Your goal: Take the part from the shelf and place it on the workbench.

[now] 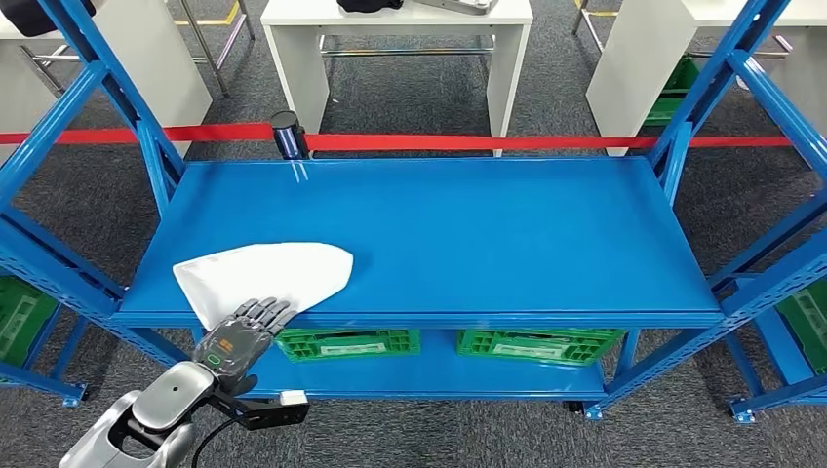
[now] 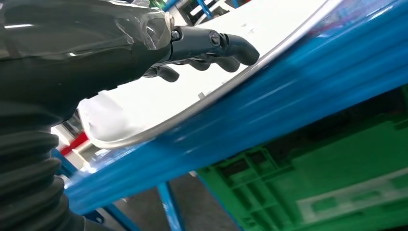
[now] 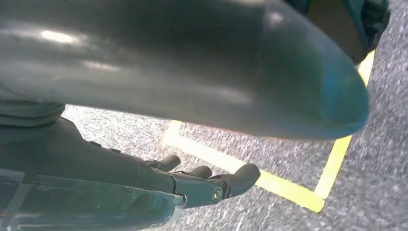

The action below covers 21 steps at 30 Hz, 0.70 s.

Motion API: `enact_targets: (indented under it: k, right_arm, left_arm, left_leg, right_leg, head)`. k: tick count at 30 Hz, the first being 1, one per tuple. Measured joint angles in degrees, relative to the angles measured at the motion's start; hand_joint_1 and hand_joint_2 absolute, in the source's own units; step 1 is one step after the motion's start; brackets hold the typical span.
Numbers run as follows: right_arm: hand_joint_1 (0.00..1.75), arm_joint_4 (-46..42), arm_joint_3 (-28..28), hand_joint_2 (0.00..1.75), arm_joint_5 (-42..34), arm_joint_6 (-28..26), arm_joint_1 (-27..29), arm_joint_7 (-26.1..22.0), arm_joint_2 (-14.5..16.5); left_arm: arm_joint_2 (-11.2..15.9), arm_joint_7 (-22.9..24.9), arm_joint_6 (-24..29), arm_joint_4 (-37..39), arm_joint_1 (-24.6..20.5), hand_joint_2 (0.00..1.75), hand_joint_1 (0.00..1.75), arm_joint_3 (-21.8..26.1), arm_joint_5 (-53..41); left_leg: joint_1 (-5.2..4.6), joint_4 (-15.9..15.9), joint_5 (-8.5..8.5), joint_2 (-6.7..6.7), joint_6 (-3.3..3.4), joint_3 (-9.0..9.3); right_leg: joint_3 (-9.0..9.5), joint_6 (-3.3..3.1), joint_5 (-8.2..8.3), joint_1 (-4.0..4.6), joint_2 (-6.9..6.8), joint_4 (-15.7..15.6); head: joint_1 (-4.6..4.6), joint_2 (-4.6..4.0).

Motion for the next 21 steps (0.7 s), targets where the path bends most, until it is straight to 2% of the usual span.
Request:
enact_targets:
  k: [2, 4, 5, 6, 7, 9, 10, 11, 13, 15, 16, 17, 20, 21]
  right_arm:
    - [0.0, -0.8, 0.0, 0.0, 0.0, 0.4, 0.1, 0.0, 0.3]
    - [0.0, -1.6, 0.0, 0.0, 0.0, 0.8, 0.1, -0.1, 0.6]
    - [0.0, -1.8, 0.0, 0.0, 0.0, 0.9, 0.1, -0.1, 0.7]
    - [0.0, -1.9, 0.0, 0.0, 0.0, 0.9, 0.2, -0.1, 0.8]
    - [0.0, -2.0, 0.0, 0.0, 0.0, 0.9, 0.2, -0.1, 0.8]
    - [0.0, -2.0, 0.0, 0.0, 0.0, 0.9, 0.2, -0.3, 0.9]
    - [0.0, -2.1, 0.0, 0.0, 0.0, 0.9, 0.2, -0.3, 0.9]
    - [0.0, -2.2, -0.1, 0.0, 0.0, 0.9, 0.2, -0.4, 1.0]
    - [0.0, -2.3, -0.1, 0.0, 0.0, 0.9, 0.2, -0.5, 1.1]
    - [0.0, -2.4, -0.1, 0.0, 0.0, 0.9, 0.3, -0.6, 1.2]
    - [0.0, -2.5, -0.1, 0.0, 0.0, 0.9, 0.3, -0.6, 1.2]
    - [0.0, -2.5, -0.1, 0.0, 0.0, 0.9, 0.3, -0.6, 1.2]
    - [0.0, -2.7, -0.2, 0.0, 0.0, 0.9, 0.3, -0.6, 1.2]
    - [0.0, -2.7, -0.2, 0.0, 0.0, 0.9, 0.4, -0.6, 1.2]
  left_arm:
    - [0.0, 0.2, 0.8, 0.0, 0.5, 1.75, 0.0, 1.2, -2.4]
    - [-0.1, 0.8, 1.2, 0.1, 1.1, 1.75, 0.0, 2.1, -4.8]
    - [-0.2, 1.2, 1.3, 0.1, 1.4, 1.75, 0.0, 2.4, -6.0]
    - [-0.3, 1.7, 1.4, 0.2, 1.7, 1.75, 0.0, 2.7, -7.1]
    - [-0.5, 2.1, 1.5, 0.2, 2.0, 1.75, 0.0, 3.1, -8.1]
    - [-0.7, 3.0, 1.9, 0.2, 2.3, 1.75, 0.0, 4.0, -9.8]
    - [-0.8, 3.4, 2.1, 0.1, 2.3, 1.75, 0.0, 4.4, -10.3]
    - [-0.8, 3.9, 2.2, 0.1, 2.3, 1.75, 0.0, 4.7, -10.5]
    - [-0.9, 4.4, 2.4, 0.1, 2.4, 1.75, 0.0, 5.0, -10.6]
    - [-0.9, 4.6, 2.4, 0.1, 2.5, 1.75, 0.0, 5.1, -10.6]
    - [-1.0, 4.7, 2.5, 0.0, 2.5, 1.75, 0.0, 5.1, -10.6]
    - [-1.0, 4.7, 2.5, 0.0, 2.5, 1.75, 0.0, 5.1, -10.6]
    - [-1.2, 4.7, 2.5, 0.0, 2.7, 1.75, 0.0, 5.1, -10.6]
    - [-1.3, 4.7, 2.5, 0.0, 2.8, 1.75, 0.0, 5.1, -10.6]
  left_leg:
    - [0.27, 4.4, -2.79, 0.0, -0.64, -1.96]
    - [0.48, 12.3, -6.57, 0.0, -1.08, -5.55]
    - [0.52, 15.4, -7.56, 0.0, -1.19, -7.0]
    - [0.54, 16.6, -7.47, 0.0, -1.2, -7.59]
    - [0.54, 15.2, -6.21, 0.0, -1.12, -6.95]
    - [0.52, 7.3, -2.24, 0.0, -0.71, -3.08]
    - [0.4, 3.4, -0.89, 0.0, -0.46, -1.15]
    - [0.25, 0.9, -0.25, -0.02, -0.24, 0.03]
    - [-0.12, -0.3, -0.25, -0.06, 0.15, 0.47]
    - [-0.04, -0.8, 0.22, -0.05, 0.83, 0.64]
    - [0.07, -1.1, 0.51, -0.03, 1.2, 0.79]
    - [0.19, -1.4, 0.77, 0.0, 1.49, 0.93]
    - [-0.02, -1.4, 0.98, 0.05, 1.78, 0.68]
    - [-0.11, -1.4, 0.99, 0.03, 1.8, 0.63]
  right_leg:
    - [0.03, -0.64, 0.14, -0.21, 0.0, -0.1]
    - [-0.04, -0.92, 0.15, -0.08, 0.0, -0.1]
    - [-0.06, -0.94, 0.14, -0.02, 0.0, -0.1]
    - [-0.04, -0.94, 0.14, 0.03, 0.02, -0.1]
    - [0.02, -0.93, 0.14, 0.05, 0.05, -0.1]
    - [0.18, -0.9, 0.14, 0.08, 0.11, -0.1]
    - [0.16, -0.81, 0.14, 0.24, 0.13, -0.1]
    - [0.09, -0.64, 0.18, 0.34, 0.13, 0.0]
    - [-0.1, -0.07, 0.32, 0.45, 0.11, -0.1]
    - [-0.23, 0.54, 0.35, 0.32, 0.04, -0.2]
    - [-0.69, 0.64, -0.21, 0.34, 0.0, 0.7]
    - [-1.77, 0.5, -1.41, 0.37, -0.03, 2.9]
    - [-7.16, -0.13, -6.16, 0.4, -0.07, 14.4]
    - [-8.07, 0.0, -6.61, 0.4, -0.07, 16.4]
  head:
    - [-0.15, 0.0]
    - [-0.28, 0.0]
    - [-0.28, 0.0]
    - [-0.28, 0.0]
    - [-0.28, 0.0]
    - [-0.28, 0.0]
    - [-0.26, 0.0]
    - [-0.25, 0.0]
    - [-0.24, 0.0]
    - [-0.22, 0.0]
    - [-0.16, 0.0]
    - [-0.09, 0.0]
    - [0.06, 0.0]
    - [0.06, 0.0]
